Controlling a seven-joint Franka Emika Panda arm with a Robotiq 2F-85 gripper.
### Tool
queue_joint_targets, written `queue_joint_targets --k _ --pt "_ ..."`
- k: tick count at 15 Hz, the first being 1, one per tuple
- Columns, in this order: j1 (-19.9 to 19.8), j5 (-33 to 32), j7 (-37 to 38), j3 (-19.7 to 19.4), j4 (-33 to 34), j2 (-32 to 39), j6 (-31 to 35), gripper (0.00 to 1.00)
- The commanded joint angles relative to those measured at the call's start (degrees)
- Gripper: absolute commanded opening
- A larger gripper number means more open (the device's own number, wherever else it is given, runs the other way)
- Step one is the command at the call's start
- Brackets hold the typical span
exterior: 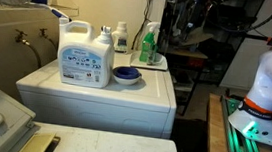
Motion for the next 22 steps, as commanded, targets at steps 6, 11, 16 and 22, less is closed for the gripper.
queue_joint_targets --k 6,11,16,22 --pt "-0.36 0.16 -0.12 0.28 0.16 0.05 -0.12 1.00" --pt "2.90 4.60 4.81 6.10 2.01 6.99 5.52 1.00" --pt "0.02 -0.96 17.65 11.00 5.63 19.53 12.23 1.00" --pt "-3.28 7.18 18.20 4.57 9.83 32.76 12.71 1.00"
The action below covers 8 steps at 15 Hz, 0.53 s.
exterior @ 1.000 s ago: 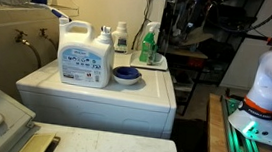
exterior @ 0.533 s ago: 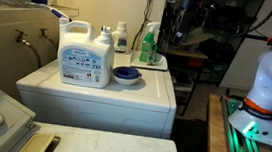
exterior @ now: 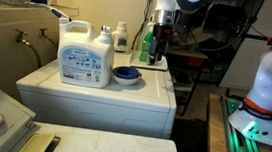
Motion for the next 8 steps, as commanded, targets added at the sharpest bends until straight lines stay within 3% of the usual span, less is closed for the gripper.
queue_joint_targets --k 1,2,5,6,8 --pt "-1.83 8.39 -2.07 -3.68 4.52 6.38 -1.35 1.00" --pt "-0.80 4.07 -0.78 -2.66 1.98 3.99 -0.16 1.00" --pt "-1.72 6.77 -1.71 -3.89 4.24 6.71 -0.25 1.00" --pt "-1.21 2.83 4.09 -3.70 3.50 7.30 4.40 1.00" --pt "-1.21 3.57 8.46 -3.94 2.93 9.04 10.42 1.00"
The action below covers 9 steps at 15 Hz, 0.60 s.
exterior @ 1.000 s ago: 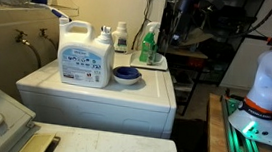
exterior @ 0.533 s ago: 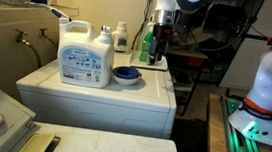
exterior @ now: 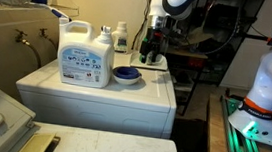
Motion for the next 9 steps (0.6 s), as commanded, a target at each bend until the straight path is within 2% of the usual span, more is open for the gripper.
queue_joint_targets --k 1,4,5,7,9 --pt "0.32 -1.21 8.00 -0.46 -1.40 2.67 9.50 1.00" --pt "0.56 -2.02 12.65 -0.88 -1.69 4.95 14.84 0.99" --pt "0.64 -2.51 13.97 -1.10 -1.65 5.63 15.85 0.95" --pt "0.60 -2.62 15.51 -1.46 -1.49 6.57 16.44 0.86" --pt "0.73 -1.89 14.89 -1.26 -1.32 7.24 15.85 0.85"
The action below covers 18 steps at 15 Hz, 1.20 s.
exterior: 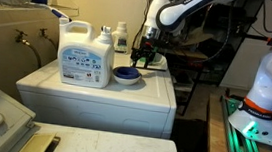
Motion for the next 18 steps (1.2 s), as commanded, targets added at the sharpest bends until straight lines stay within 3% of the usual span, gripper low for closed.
queue_joint_targets --k 1,7,10,18 --pt "0.69 0.10 0.46 -0.39 -0.17 0.84 0.06 0.77" --pt "0.49 2.48 -2.12 0.05 -0.24 -0.09 -0.08 0.92" --pt "0.39 2.73 -3.68 0.09 -0.46 -0.32 -0.18 0.93" --pt "0.42 2.89 -14.74 1.30 -0.90 0.08 -1.94 0.79"
